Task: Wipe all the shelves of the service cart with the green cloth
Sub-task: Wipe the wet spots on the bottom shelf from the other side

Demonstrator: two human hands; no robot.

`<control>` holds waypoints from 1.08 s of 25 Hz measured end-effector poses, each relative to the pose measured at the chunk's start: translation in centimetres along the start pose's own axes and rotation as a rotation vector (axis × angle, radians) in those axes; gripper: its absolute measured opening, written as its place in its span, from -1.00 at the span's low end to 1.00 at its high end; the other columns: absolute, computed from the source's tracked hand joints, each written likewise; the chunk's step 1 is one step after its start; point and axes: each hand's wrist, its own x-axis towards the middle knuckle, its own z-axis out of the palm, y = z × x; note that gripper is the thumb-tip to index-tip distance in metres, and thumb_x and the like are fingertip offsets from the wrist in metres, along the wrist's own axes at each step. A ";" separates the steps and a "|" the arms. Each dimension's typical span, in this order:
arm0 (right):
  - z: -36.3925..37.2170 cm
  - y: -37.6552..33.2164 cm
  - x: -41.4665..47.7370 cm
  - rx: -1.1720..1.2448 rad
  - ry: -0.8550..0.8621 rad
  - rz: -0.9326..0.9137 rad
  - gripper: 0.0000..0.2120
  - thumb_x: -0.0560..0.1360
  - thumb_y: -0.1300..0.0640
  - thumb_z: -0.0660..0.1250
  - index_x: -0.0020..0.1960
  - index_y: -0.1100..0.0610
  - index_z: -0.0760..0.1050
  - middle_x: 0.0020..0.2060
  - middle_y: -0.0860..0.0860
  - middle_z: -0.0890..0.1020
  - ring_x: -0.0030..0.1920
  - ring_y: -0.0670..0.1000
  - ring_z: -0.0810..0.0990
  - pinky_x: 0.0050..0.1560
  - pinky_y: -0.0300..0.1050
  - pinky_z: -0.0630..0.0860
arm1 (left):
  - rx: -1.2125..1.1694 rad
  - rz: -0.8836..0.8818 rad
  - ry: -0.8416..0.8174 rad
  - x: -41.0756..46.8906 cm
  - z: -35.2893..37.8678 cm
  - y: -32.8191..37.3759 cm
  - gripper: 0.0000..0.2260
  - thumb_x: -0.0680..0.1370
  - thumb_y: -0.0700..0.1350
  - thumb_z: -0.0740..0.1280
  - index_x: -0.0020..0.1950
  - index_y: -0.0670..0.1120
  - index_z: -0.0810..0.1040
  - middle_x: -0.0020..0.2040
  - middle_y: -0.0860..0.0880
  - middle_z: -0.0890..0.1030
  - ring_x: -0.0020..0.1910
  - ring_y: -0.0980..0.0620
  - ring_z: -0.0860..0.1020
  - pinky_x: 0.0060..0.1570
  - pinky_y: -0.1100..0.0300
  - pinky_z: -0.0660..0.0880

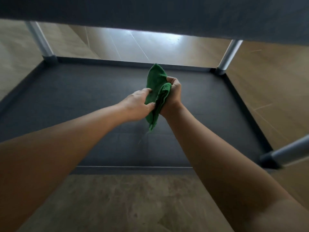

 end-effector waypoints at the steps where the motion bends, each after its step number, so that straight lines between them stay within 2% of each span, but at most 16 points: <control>1: -1.3 -1.4 0.1 -0.012 0.023 -0.021 -0.80 0.45 0.02 0.06 -0.25 0.11 0.33 -0.35 0.08 0.33 -0.33 0.07 0.35 -0.25 -0.12 0.33 | -0.004 0.007 -0.009 0.6 1.0 1.4 -0.48 0.59 0.02 0.25 0.52 0.01 0.20 0.43 -0.08 0.38 0.38 -0.03 0.38 0.36 0.09 0.31; 6: -6.6 -7.5 1.1 0.003 0.075 -0.116 -0.79 0.47 0.07 0.03 -0.31 0.09 0.27 -0.40 0.06 0.28 -0.39 0.04 0.31 -0.33 -0.15 0.26 | -0.135 0.006 0.015 3.1 5.3 6.8 -0.53 0.59 -0.07 0.25 0.49 0.08 0.25 0.43 -0.07 0.38 0.32 -0.05 0.43 0.31 0.07 0.38; 10: -10.0 -11.2 1.6 -0.008 0.090 -0.165 -0.79 0.44 0.09 0.04 -0.37 0.05 0.21 -0.44 0.01 0.23 -0.42 -0.01 0.25 -0.37 -0.17 0.20 | -0.214 0.014 -0.061 3.8 8.3 10.1 -0.46 0.54 -0.22 0.22 0.48 0.14 0.27 0.39 -0.01 0.43 0.17 -0.02 0.54 0.10 0.14 0.53; 14: -12.1 -14.4 2.4 -0.046 0.147 -0.249 -0.82 0.47 0.08 0.05 -0.30 0.05 0.24 -0.38 0.01 0.29 -0.36 -0.02 0.30 -0.30 -0.16 0.23 | -0.238 0.017 -0.116 4.5 10.0 12.4 -0.41 0.50 -0.30 0.19 0.48 0.13 0.28 0.41 -0.01 0.42 0.19 -0.03 0.53 -0.07 0.27 0.48; 16: -12.8 -16.2 3.1 -0.126 0.187 -0.351 -0.80 0.50 0.06 0.03 -0.27 0.06 0.31 -0.36 -0.01 0.39 -0.34 -0.04 0.37 -0.27 -0.18 0.26 | -0.243 0.008 -0.145 4.7 10.7 13.0 -0.42 0.50 -0.30 0.18 0.47 0.12 0.28 0.41 -0.02 0.41 0.19 -0.07 0.53 -0.20 0.33 0.42; 17: -13.1 -17.1 3.3 -0.185 0.200 -0.407 -0.77 0.51 0.05 0.01 -0.28 0.03 0.34 -0.42 -0.04 0.41 -0.40 -0.07 0.37 -0.31 -0.21 0.25 | -0.249 0.004 -0.162 4.7 11.1 13.2 -0.42 0.50 -0.30 0.18 0.47 0.11 0.28 0.41 -0.02 0.41 0.20 -0.09 0.52 -0.22 0.35 0.40; 19: -13.9 -18.1 4.0 -0.386 0.253 -0.443 -0.68 0.48 -0.06 -0.01 -0.35 -0.03 0.39 -0.59 -0.05 0.38 -0.59 -0.08 0.31 -0.48 -0.29 0.19 | -0.268 -0.015 -0.189 4.6 11.7 13.1 -0.44 0.50 -0.30 0.17 0.46 0.09 0.30 0.39 -0.02 0.42 0.20 -0.09 0.52 -0.16 0.34 0.39; 20: -14.3 -18.0 4.4 -0.537 0.290 -0.428 -0.64 0.46 -0.13 -0.01 -0.36 -0.04 0.42 -0.61 -0.03 0.38 -0.63 -0.04 0.31 -0.53 -0.31 0.22 | -0.286 -0.031 -0.200 4.5 11.9 12.9 -0.46 0.50 -0.29 0.17 0.45 0.08 0.31 0.37 -0.02 0.43 0.19 -0.08 0.52 -0.14 0.32 0.41; 21: -14.7 -17.5 4.8 -0.702 0.331 -0.413 -0.62 0.46 -0.19 -0.02 -0.28 -0.07 0.49 -0.54 0.02 0.46 -0.58 0.00 0.41 -0.53 -0.26 0.34 | -0.301 -0.046 -0.210 4.2 12.3 12.7 -0.47 0.51 -0.29 0.19 0.44 0.06 0.32 0.36 -0.02 0.43 0.17 -0.07 0.53 -0.13 0.30 0.43; 22: -15.5 -16.5 5.6 -0.861 0.385 -0.393 -0.62 0.50 -0.20 -0.02 -0.08 -0.10 0.54 -0.32 0.09 0.57 -0.34 0.06 0.59 -0.33 -0.12 0.53 | -0.311 -0.061 -0.216 4.0 12.6 12.3 -0.49 0.51 -0.28 0.20 0.44 0.04 0.33 0.35 -0.02 0.44 0.16 -0.08 0.54 -0.12 0.28 0.45; 23: -16.5 -15.2 6.9 -1.008 0.419 -0.337 -0.59 0.55 -0.17 -0.04 0.17 -0.09 0.49 0.03 0.14 0.59 0.08 0.11 0.60 0.11 0.05 0.52 | -0.316 -0.076 -0.221 3.7 12.9 11.9 -0.50 0.52 -0.27 0.21 0.44 0.02 0.33 0.34 -0.02 0.45 0.17 -0.08 0.54 -0.10 0.27 0.47; 24: -17.4 -13.6 7.9 -1.186 0.421 -0.244 -0.55 0.59 -0.11 -0.07 0.39 -0.04 0.34 0.36 0.11 0.40 0.41 0.09 0.33 0.44 0.13 0.18 | -0.322 -0.093 -0.223 3.5 13.1 11.5 -0.52 0.53 -0.26 0.22 0.44 0.00 0.33 0.33 -0.02 0.46 0.17 -0.09 0.54 -0.07 0.25 0.48; 25: -18.0 -12.0 8.5 -1.374 0.409 -0.162 -0.52 0.60 -0.05 -0.10 0.50 0.00 0.17 0.51 0.03 0.17 0.52 0.06 0.05 0.50 0.12 -0.16 | -0.328 -0.107 -0.218 3.3 13.3 11.0 -0.52 0.53 -0.25 0.23 0.44 -0.01 0.34 0.32 -0.03 0.47 0.17 -0.08 0.53 -0.01 0.21 0.50; 26: -18.3 -10.9 8.8 -1.539 0.392 -0.128 -0.49 0.59 -0.02 -0.12 0.53 0.00 0.07 0.54 -0.01 0.04 0.54 0.03 -0.10 0.46 0.12 -0.32 | -0.329 -0.119 -0.209 3.2 13.4 10.6 -0.53 0.53 -0.25 0.23 0.43 -0.02 0.34 0.30 -0.04 0.47 0.18 -0.07 0.52 0.05 0.17 0.51; 27: -18.4 -10.3 8.9 -1.641 0.379 -0.131 -0.47 0.58 -0.03 -0.14 0.54 -0.02 0.03 0.55 -0.03 -0.01 0.53 0.02 -0.15 0.43 0.13 -0.37 | -0.328 -0.127 -0.199 3.2 13.3 10.2 -0.54 0.52 -0.25 0.23 0.43 -0.03 0.34 0.29 -0.04 0.48 0.18 -0.07 0.52 0.10 0.14 0.51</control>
